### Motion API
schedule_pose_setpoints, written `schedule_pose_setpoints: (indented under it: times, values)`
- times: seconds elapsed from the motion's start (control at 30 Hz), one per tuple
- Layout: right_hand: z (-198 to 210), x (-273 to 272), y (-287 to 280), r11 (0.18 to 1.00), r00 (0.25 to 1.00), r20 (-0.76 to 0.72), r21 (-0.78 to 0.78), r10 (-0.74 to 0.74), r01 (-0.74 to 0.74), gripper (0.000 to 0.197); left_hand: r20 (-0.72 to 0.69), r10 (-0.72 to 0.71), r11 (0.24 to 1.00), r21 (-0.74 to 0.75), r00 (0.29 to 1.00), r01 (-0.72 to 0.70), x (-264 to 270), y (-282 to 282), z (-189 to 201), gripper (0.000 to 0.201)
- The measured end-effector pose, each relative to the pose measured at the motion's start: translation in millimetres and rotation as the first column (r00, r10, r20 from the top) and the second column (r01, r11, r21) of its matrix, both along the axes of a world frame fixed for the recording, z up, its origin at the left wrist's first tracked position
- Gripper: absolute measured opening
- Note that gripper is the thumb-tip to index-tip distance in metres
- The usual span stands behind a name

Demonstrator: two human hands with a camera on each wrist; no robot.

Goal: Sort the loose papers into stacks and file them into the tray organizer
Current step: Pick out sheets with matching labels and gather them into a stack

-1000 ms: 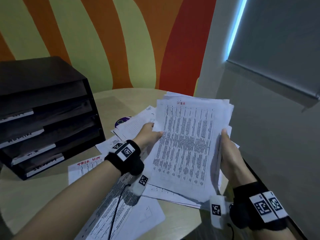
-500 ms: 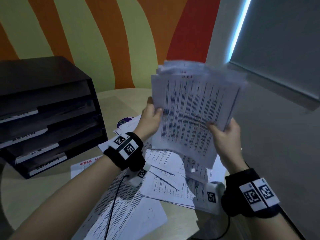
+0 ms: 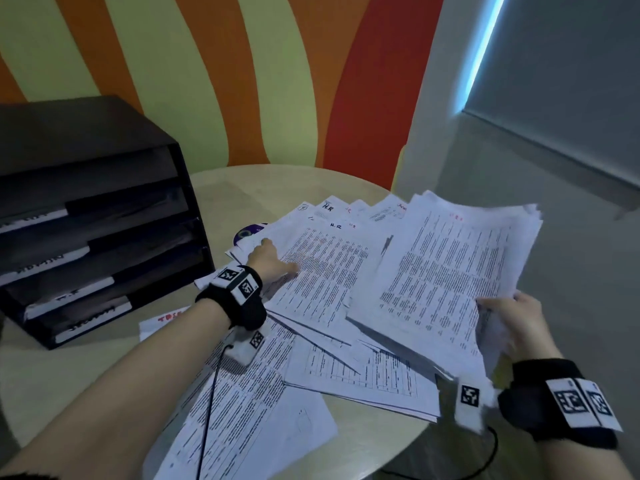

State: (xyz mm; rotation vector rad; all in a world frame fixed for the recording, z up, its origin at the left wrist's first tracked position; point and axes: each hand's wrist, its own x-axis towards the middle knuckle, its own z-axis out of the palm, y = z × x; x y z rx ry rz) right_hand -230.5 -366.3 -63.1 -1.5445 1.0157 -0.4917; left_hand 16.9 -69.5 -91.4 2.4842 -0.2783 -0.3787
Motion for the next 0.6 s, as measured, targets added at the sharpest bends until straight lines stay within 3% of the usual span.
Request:
schedule_pose_setpoints:
  times: [0.1,0.23,0.33,0.43,0.53,0.6]
  values:
    - [-12.3,-4.3,-8.3,0.999,0.997,-0.067,0.043,0.024,-0.021,0.009,0.028,0.007,0.998,0.070,1.000,-0.009,-0.1,-4.3,-8.3,0.097]
    - [-27.0,-1.9,-13.4,0.997,0.986,-0.149,0.048,0.073,-0.066,0.019,0.080,0.009,0.992,0.128,0.997,-0.019,-0.3,-12.6,-11.5,0.073]
    - [-29.8,0.0,-13.4,0.995,0.984,-0.153,0.056,0.086,-0.078,0.018,0.118,0.028,1.000,0.010,0.993,-0.029,-1.1,-15.4,-9.6,0.025]
    - [-32.6,0.7,-11.8,0.994,0.984,-0.150,0.073,0.097,-0.087,0.019,0.150,0.087,0.989,-0.135,0.985,-0.067,-1.2,-14.0,-4.1,0.019]
    - [-32.8,1.7,-10.7,0.992,0.985,-0.141,0.096,0.101,-0.088,0.019,0.254,0.268,0.923,-0.343,0.929,-0.173,1.7,-6.0,11.6,0.007]
    - [-32.4,2.7,-9.8,0.991,0.987,-0.128,0.104,0.101,-0.088,0.021,0.302,0.355,0.871,-0.452,0.885,-0.195,6.3,3.9,27.0,0.017]
